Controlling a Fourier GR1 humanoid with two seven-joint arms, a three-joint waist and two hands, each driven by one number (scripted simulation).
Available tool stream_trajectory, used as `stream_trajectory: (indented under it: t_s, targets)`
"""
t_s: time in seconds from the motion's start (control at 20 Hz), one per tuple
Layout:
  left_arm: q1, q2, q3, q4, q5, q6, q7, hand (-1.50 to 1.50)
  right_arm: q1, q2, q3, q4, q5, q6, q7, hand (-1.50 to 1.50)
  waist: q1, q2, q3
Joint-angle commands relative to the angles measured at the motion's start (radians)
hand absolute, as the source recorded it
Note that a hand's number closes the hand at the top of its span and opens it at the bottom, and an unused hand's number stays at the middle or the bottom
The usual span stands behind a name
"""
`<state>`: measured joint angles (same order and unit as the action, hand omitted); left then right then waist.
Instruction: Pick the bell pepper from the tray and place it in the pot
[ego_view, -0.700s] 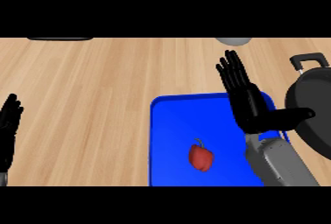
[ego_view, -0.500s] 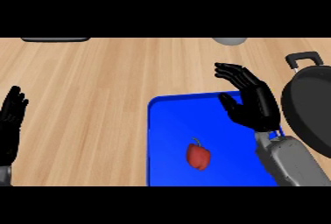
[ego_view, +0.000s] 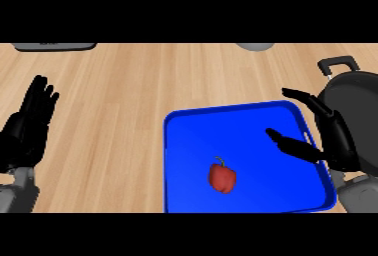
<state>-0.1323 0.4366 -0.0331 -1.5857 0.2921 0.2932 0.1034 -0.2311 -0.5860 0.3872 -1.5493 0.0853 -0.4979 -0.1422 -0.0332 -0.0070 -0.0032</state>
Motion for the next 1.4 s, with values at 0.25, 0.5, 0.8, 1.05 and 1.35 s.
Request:
stream_trajectory:
  t_s: [0.25,0.5,0.8,1.05,1.35]
  targets:
    - [-0.046,-0.046,-0.014,0.012,-0.022,-0.009,0.028,0.00,0.123,-0.173,0.061,-0.434,0.193,0.091,0.281,-1.50,0.011,0.002,0.001]
    - [-0.068,-0.046,-0.022,-0.020,-0.030,0.014,0.076,0.00,0.028,-0.258,0.147,-0.470,0.197,0.334,0.565,-1.50,0.031,0.004,-0.002]
    - [-0.108,-0.063,-0.042,-0.001,-0.039,0.002,0.083,0.00,-0.108,-0.233,0.300,-0.539,0.234,0.575,0.906,-1.50,0.045,0.008,-0.002]
    - [-0.143,-0.068,-0.043,-0.023,-0.058,0.031,0.132,0.00,-0.256,-0.030,0.411,-0.477,0.203,0.720,1.186,-1.50,0.057,0.008,0.000]
    - [-0.033,-0.093,-0.043,-0.084,-0.084,0.017,0.103,0.00,-0.297,0.176,0.397,-0.364,0.243,0.764,1.274,-1.50,0.042,0.006,0.003]
